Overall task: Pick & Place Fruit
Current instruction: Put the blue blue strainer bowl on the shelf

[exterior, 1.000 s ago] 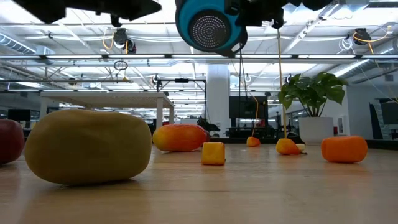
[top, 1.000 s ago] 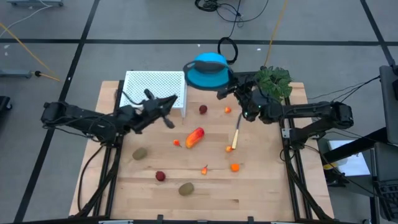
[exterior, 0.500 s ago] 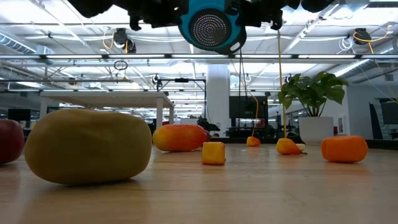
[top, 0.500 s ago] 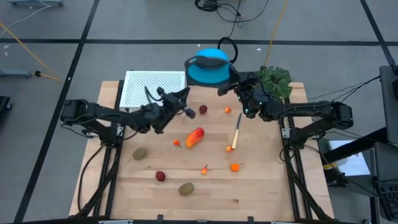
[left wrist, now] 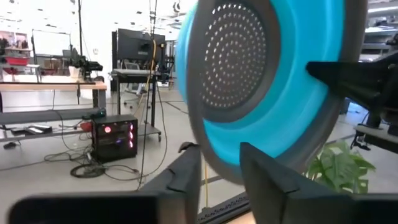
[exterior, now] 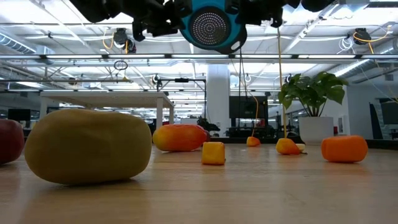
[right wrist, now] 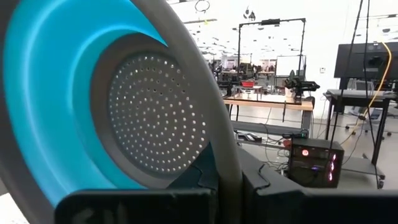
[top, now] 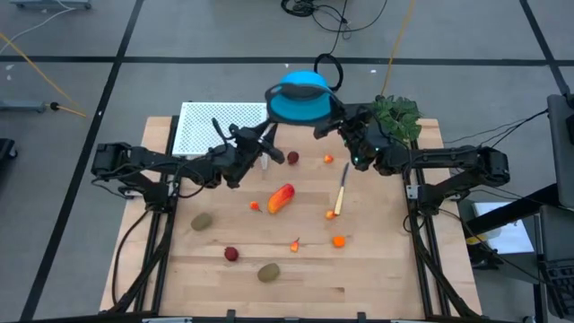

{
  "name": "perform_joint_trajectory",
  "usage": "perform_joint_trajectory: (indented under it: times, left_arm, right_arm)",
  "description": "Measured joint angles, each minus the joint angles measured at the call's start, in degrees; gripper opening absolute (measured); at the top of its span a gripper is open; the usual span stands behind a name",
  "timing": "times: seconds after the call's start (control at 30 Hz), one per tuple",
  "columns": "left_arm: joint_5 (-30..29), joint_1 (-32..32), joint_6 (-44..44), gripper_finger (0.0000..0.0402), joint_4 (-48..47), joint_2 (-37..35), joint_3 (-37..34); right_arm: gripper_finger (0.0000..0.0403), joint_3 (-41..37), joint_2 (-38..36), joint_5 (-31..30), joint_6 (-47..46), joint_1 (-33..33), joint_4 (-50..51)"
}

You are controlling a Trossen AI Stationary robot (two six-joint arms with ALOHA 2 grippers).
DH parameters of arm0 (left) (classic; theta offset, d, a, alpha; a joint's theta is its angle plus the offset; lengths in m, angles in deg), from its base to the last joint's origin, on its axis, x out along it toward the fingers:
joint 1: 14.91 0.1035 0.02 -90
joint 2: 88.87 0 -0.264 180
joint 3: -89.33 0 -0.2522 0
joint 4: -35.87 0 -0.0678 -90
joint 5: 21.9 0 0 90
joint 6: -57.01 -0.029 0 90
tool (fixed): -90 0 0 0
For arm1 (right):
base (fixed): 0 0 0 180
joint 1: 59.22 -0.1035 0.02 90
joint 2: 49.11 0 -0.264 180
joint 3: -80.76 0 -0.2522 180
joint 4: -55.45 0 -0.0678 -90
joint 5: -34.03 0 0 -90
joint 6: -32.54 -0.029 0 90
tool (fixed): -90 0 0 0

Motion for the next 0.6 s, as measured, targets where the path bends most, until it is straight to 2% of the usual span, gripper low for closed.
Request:
perform_joint_trajectory:
  times: [0.2, 0.3, 0.43, 0.6]
  left_arm:
    - [0.1, 1.2, 0.5, 0.0193, 0.0, 0.0, 0.0]
    - [1.9, 2.1, 3.5, 0.0216, 0.0, 0.0, 0.0]
    - [7.3, 3.7, 5.5, 0.0231, 0.0, 0.0, 0.0]
    - [8.1, 4.2, 7.3, 0.0234, 0.1, 0.0, 0.0]
  right_arm:
    - [0.0004, 0.0, 0.0, 0.2, 0.1, 0.0, -1.8]
    - [0.0004, 0.0, 0.0, 3.4, -1.8, 0.0, -1.8]
    - [0.0004, 0.0, 0.0, 6.1, -4.6, 0.0, -1.7]
    - [0.0004, 0.0, 0.4, 6.1, -5.9, 0.0, -1.4]
